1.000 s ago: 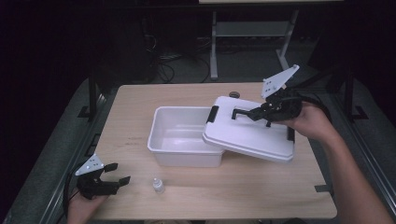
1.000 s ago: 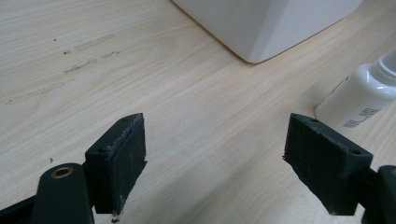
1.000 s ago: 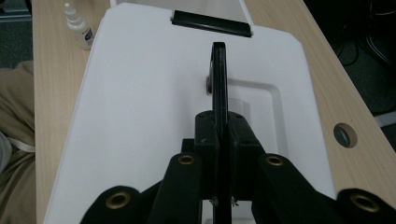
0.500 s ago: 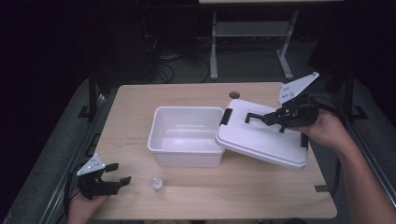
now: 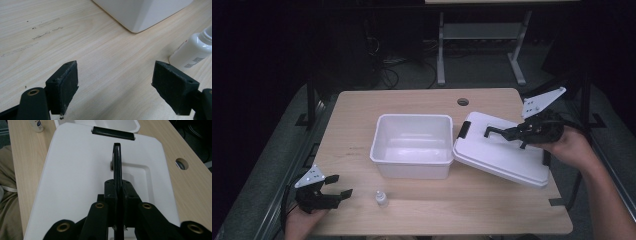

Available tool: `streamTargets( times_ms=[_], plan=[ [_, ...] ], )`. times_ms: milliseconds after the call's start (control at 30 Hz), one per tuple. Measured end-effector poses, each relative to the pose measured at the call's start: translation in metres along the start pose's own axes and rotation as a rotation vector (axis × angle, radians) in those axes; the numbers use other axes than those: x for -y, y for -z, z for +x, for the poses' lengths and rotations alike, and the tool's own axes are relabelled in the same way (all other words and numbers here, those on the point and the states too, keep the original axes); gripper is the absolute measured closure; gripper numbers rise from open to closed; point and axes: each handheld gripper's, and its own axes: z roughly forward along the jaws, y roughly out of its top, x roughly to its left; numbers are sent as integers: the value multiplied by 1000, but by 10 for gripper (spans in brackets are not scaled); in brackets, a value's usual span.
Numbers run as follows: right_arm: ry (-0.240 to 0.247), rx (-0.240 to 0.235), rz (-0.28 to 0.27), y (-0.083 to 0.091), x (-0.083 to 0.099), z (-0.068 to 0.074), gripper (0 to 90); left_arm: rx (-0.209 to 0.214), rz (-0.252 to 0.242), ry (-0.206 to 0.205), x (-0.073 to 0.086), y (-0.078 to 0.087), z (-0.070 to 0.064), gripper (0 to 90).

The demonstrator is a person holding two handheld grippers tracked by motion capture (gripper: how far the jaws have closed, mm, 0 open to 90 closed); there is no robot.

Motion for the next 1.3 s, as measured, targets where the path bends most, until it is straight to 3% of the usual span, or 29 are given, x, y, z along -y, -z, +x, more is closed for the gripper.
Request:
streamTargets(
  times_ms=[700,1300],
  plan=[
    [-64,-15,15,-16,41,-4,838,-4,7,-4,0,-1,0,205],
    [-107,-45,39,-61,72,-1,837,-7,1,-3,1,1,0,208]
  ],
)
